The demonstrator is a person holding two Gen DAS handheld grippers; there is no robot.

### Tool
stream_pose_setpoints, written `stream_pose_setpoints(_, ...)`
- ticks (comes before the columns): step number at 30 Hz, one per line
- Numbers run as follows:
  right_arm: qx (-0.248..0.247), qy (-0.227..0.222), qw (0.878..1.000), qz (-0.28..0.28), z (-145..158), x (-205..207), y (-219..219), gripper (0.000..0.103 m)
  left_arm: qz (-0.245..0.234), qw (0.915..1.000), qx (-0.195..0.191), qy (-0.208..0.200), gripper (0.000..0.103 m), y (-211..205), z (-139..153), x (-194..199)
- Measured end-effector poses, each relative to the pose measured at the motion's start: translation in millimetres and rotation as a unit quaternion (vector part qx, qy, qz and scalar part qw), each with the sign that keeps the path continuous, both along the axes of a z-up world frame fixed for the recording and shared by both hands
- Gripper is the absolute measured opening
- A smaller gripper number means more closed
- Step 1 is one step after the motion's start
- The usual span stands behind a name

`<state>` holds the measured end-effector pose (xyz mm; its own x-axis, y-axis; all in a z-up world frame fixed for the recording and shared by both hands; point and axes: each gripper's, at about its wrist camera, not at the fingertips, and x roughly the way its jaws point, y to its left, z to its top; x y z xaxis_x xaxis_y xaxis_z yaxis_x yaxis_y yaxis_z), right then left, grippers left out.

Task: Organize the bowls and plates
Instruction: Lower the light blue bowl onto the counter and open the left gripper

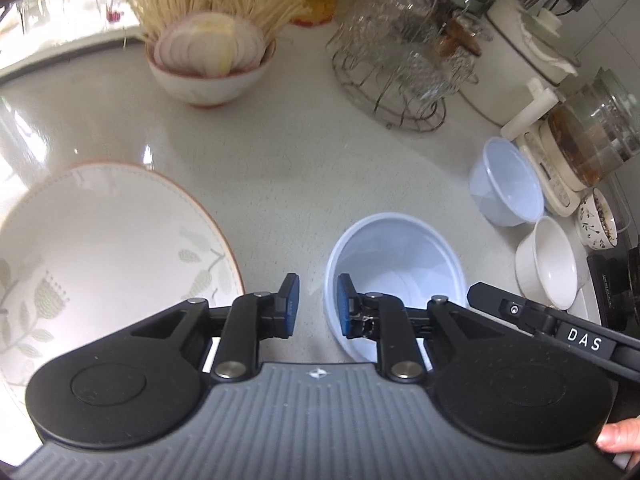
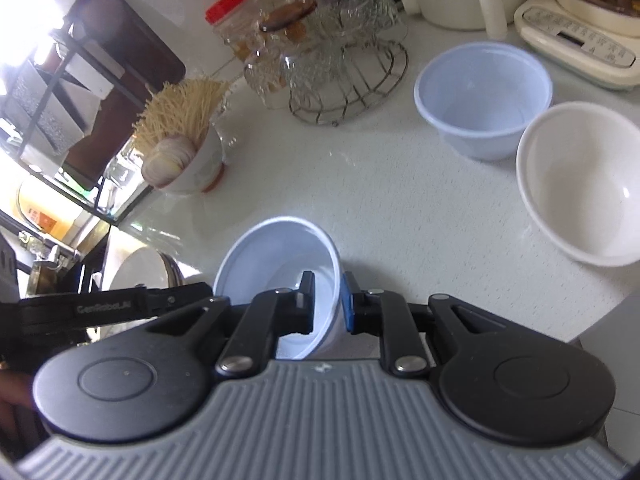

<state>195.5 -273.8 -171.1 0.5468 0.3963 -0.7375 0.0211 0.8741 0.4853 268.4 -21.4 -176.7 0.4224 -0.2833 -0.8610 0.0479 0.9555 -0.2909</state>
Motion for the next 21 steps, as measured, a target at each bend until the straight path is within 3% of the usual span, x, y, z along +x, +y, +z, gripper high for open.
stream_pose_setpoints(6, -0.013, -0.023, 1.0, -0.015, 15.2, -4.8, -6.5, 0.018, -0.014, 0.9995, 0.005, -0.029, 0.022, -6.9, 22.8, -4.3)
stream_pose_setpoints(21, -0.044, -0.123, 0.991, -0.036, 86.4, -34.8, -13.1, 0.018, -0.056, 0.9911, 0.0, -0.12, 0.022, -27.2, 104.5, -30.5)
